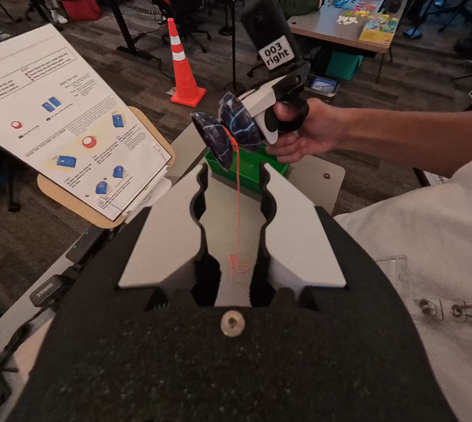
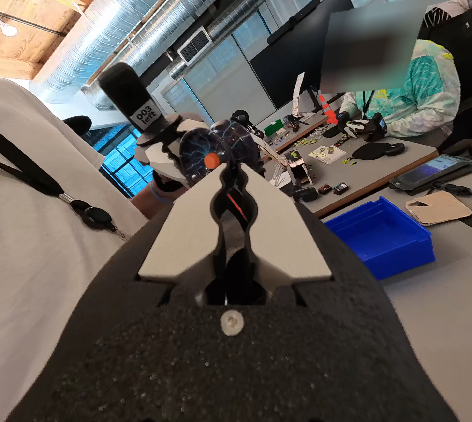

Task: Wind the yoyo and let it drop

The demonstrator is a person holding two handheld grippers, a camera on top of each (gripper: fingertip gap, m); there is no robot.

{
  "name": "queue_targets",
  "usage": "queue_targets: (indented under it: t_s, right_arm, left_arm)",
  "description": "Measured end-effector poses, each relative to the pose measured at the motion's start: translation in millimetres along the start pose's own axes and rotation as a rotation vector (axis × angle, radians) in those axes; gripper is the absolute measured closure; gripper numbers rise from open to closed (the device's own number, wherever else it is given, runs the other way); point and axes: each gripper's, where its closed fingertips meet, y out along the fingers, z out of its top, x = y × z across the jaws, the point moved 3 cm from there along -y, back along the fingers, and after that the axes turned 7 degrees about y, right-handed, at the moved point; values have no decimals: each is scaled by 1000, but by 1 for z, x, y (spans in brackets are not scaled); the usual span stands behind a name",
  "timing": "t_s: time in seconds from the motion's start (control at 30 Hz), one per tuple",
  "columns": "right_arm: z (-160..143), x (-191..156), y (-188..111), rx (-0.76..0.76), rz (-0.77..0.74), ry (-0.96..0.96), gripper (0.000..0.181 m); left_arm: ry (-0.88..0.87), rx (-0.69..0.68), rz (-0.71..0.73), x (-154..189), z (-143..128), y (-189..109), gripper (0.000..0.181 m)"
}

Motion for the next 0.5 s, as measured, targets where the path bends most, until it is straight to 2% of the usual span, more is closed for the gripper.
queue_targets:
  t_s: [0.1,0.13,0.17,0.43,0.5]
  right_arm:
    - [-4,-5,7,-4,35,8,180]
    - [-6,-7,10,-16,49,9,180]
    - [-9,-10,14,-29,68,10,180]
    - [-16,-19,17,-65,194,11,180]
    - [-18,-19,19,-84,235,32,180]
  left_arm:
    - [-34,18,-19,-1,1,0,148]
    - [-41,30,-31,0,3,1,156]
    - [-48,38,-42,1,3,1,174]
    - [-192,78,-203,19,2,-2,179]
    - [-149,86,-187,22,0,-3,178]
